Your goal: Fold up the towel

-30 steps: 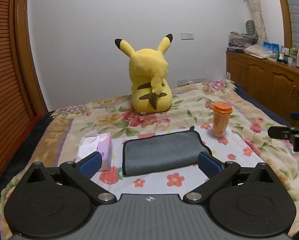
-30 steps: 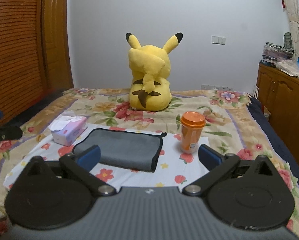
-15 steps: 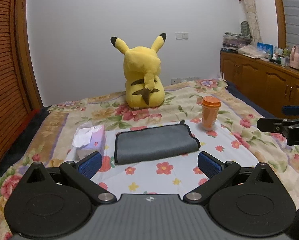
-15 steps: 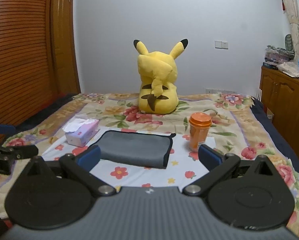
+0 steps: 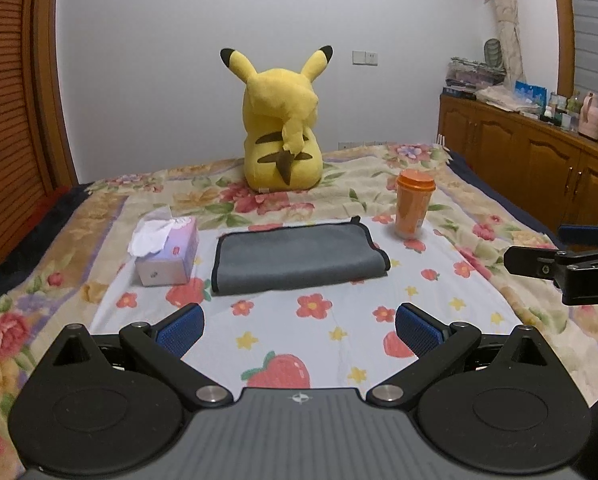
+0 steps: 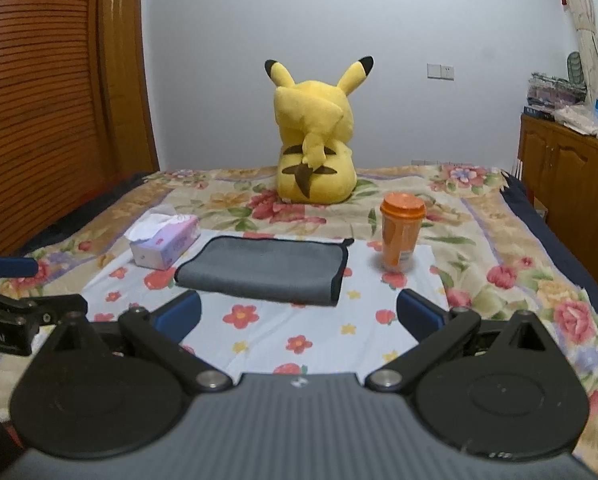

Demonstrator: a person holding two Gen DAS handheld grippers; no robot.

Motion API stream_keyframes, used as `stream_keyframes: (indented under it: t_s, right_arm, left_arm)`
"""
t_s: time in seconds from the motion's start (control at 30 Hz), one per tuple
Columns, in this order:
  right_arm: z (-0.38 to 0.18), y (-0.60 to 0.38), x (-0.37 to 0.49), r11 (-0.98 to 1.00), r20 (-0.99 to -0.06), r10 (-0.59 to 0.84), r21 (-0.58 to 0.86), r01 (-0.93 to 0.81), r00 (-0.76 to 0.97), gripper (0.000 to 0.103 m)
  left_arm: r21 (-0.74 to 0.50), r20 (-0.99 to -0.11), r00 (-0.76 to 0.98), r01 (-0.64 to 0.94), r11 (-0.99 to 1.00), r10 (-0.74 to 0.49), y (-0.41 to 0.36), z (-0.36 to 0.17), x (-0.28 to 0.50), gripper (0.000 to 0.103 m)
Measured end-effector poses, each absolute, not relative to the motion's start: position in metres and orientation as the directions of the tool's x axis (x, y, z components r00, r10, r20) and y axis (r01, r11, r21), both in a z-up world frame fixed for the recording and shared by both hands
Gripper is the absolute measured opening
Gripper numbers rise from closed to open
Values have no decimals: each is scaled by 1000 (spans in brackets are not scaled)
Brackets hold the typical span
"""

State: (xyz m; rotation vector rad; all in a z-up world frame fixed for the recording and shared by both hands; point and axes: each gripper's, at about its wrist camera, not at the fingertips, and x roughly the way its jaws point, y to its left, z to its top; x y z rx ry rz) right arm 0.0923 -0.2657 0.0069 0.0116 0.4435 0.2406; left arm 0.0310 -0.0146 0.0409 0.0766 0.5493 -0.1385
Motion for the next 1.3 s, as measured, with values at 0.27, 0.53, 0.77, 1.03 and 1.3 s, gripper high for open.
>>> stream_keyframes:
  t_s: [0.27,0.53,0.77,1.03,1.3]
  right_arm:
    - [-12,-260,90,973,-443,222,45,-225,869,103]
    - [-28,-255,86,973,-467,218,36,-227,857,103]
    - [-35,-254,85,974,-478,214,36,-224,852,103]
    - [-47,-256,85,979,-484,194,33,-204,853,103]
    - [-49,-256,86,980,-473,187,30,-196,861,103]
  left_arm:
    - [33,-545,833,136,990,-96,-12,18,30,103]
    - [29,-560,825,117,993,-81,-7,-2,27,103]
    - [24,-573,817,103,994,-71,-4,-15,26,103]
    - [19,-562,825,92,996,-65,-3,-22,26,103]
    - [16,-524,849,88,996,-66,-2,-20,20,103]
